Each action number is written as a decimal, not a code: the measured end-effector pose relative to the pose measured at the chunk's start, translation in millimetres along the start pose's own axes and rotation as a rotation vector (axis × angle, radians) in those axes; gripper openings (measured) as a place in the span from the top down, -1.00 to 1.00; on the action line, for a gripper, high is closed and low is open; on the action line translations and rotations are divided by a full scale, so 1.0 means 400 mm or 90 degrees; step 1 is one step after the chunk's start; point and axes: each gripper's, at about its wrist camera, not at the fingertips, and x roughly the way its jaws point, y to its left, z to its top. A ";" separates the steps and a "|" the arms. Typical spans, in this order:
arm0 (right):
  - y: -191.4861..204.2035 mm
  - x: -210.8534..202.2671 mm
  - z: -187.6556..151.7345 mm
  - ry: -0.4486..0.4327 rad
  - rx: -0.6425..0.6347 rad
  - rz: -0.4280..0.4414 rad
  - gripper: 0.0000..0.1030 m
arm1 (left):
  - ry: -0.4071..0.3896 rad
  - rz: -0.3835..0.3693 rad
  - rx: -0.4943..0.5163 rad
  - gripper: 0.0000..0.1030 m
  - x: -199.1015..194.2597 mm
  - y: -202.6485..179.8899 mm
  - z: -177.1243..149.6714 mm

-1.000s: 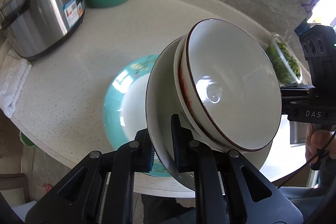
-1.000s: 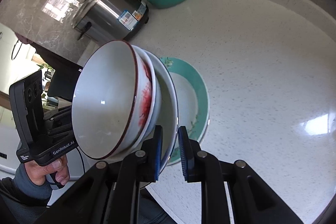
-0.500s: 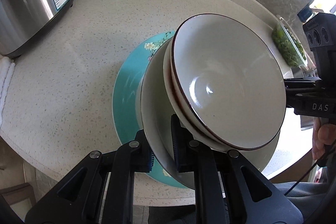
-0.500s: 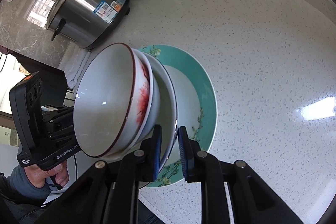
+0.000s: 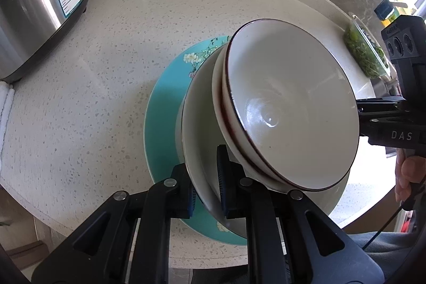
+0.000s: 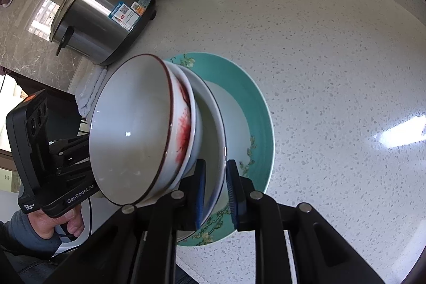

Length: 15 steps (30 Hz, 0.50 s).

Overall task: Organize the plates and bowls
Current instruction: 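Lift the nested bowl stack with both grippers and lower it onto the teal plates, then open both grippers and withdraw them from the bowl stack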

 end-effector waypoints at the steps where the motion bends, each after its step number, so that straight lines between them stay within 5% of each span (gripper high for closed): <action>1: 0.001 0.000 -0.001 -0.003 0.001 -0.001 0.63 | -0.002 -0.001 0.001 0.78 0.000 0.001 0.000; 10: 0.002 -0.029 -0.029 -0.043 0.021 0.004 0.58 | -0.020 -0.003 -0.005 0.69 -0.028 -0.004 -0.018; 13: -0.003 -0.070 -0.043 -0.057 0.024 -0.005 0.21 | -0.028 0.007 -0.022 0.54 -0.068 -0.001 -0.024; 15: -0.009 -0.102 -0.055 -0.067 0.024 0.000 0.03 | -0.041 0.019 -0.029 0.16 -0.105 0.001 -0.034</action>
